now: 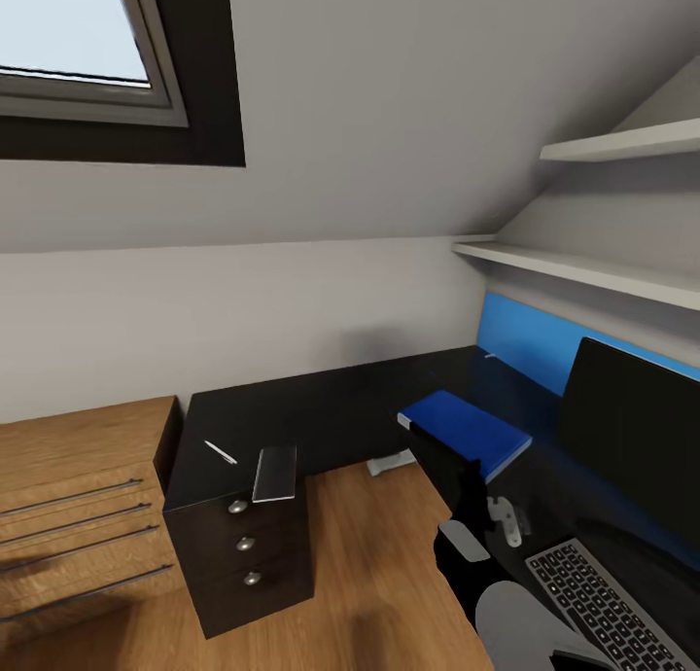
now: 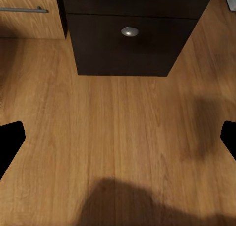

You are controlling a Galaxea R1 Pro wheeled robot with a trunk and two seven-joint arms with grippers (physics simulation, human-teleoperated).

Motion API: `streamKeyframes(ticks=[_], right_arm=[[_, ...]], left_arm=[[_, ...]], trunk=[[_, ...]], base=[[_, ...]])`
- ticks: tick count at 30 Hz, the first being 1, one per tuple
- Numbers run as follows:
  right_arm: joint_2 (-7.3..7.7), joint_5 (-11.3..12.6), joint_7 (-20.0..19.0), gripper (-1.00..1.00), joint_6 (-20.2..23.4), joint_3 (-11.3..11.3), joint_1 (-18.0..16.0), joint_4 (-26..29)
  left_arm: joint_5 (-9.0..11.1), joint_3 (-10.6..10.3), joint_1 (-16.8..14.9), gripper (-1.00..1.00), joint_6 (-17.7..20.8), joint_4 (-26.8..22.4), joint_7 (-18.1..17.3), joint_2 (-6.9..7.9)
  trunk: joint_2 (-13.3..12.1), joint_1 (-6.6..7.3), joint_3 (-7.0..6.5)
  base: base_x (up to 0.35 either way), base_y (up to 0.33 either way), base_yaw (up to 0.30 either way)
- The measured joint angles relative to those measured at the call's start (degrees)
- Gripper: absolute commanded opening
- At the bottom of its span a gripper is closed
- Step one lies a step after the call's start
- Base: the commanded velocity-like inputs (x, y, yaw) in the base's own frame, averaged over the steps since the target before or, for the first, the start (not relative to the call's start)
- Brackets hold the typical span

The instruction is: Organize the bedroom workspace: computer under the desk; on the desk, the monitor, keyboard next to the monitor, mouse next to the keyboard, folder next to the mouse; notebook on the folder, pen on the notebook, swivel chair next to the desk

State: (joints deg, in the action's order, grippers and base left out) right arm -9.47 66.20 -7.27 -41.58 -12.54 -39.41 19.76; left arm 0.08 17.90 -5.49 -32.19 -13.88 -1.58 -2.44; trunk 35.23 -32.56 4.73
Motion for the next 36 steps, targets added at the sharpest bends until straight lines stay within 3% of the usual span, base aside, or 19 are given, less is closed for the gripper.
streamKeyframes(ticks=[23, 36], right_arm=[[0.09, 0.09, -0.01, -1.00, -0.22, -0.08, 0.00, 0.03], [0.01, 0.07, -0.01, -1.00, -0.90, -0.15, -0.01, 0.11]], left_arm=[[0.00, 0.16, 0.00, 1.00, 0.00, -0.02, 0.07, -0.09], [0.00, 0.12, 0.00, 1.00, 0.00, -0.02, -0.05, -0.09]], trunk=[[9.25, -5.06, 4.15], [9.26, -5.07, 4.15]], base=[[0.000, 0.000, 0.000], [0.000, 0.000, 0.000]])
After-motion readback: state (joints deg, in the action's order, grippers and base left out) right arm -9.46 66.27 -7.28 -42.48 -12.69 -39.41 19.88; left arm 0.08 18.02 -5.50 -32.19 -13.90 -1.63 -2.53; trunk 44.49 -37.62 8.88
